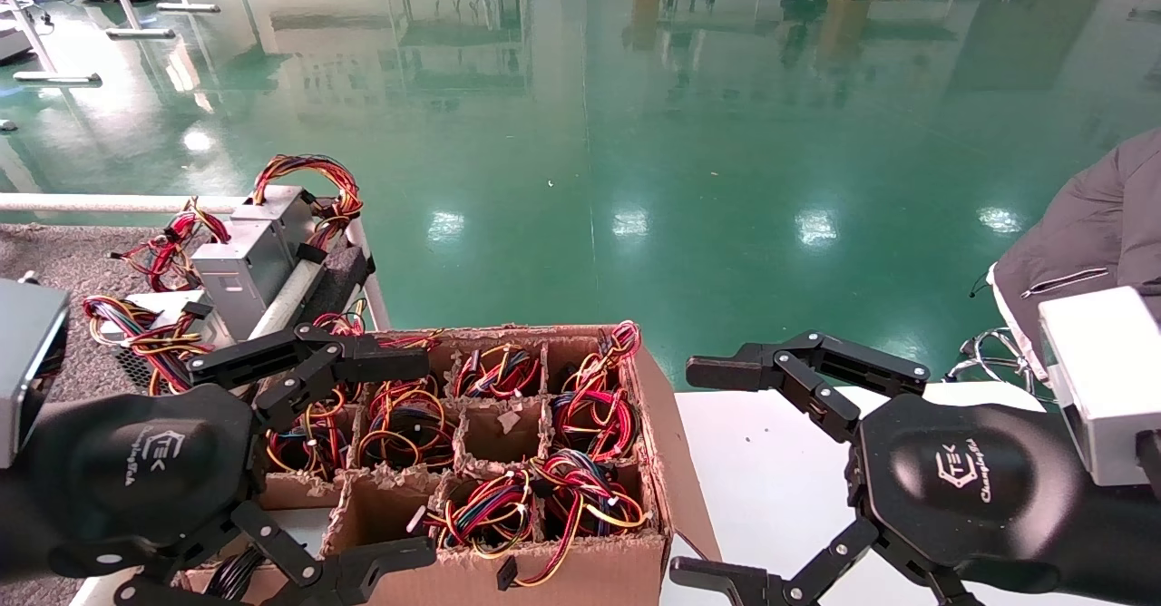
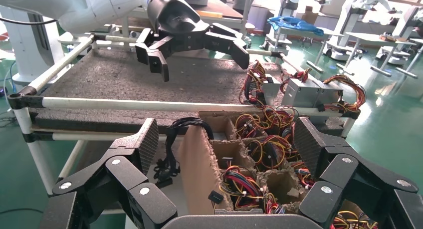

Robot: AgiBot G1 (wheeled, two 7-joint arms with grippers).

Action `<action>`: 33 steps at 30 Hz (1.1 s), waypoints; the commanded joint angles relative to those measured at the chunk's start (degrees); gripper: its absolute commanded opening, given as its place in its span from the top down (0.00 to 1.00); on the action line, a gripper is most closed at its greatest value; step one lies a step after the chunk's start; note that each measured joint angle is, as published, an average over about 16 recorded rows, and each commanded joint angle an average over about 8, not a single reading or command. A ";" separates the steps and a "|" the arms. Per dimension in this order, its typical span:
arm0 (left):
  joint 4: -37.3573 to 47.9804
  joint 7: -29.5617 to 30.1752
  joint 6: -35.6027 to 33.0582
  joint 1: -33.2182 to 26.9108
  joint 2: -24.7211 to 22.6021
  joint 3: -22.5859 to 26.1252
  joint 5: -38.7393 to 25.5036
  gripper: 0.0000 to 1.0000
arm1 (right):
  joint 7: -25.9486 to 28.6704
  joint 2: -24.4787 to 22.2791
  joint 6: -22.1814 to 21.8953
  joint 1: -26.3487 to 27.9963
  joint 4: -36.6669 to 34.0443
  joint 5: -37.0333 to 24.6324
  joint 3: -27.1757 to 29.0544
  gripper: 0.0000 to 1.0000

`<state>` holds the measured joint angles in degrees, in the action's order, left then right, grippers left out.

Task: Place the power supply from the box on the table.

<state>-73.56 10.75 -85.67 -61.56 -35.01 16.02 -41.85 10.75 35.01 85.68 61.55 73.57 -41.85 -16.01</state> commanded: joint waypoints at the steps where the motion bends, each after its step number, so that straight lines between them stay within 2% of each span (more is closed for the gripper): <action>1: 0.00 0.00 0.00 0.00 0.00 0.00 0.00 0.00 | 0.00 0.00 0.00 0.00 0.00 0.00 0.00 0.00; 23: -0.03 -0.29 -0.04 -0.10 0.26 0.27 -0.33 0.00 | 0.00 0.00 0.00 0.00 0.00 0.00 0.00 0.00; 33: -0.33 -2.14 -0.41 -2.69 2.59 3.35 -3.76 0.00 | 0.00 0.00 0.00 0.00 0.00 0.00 0.00 0.00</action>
<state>-73.90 8.86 -86.09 -64.32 -32.50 19.34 -45.68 10.75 35.01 85.68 61.55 73.57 -41.86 -16.01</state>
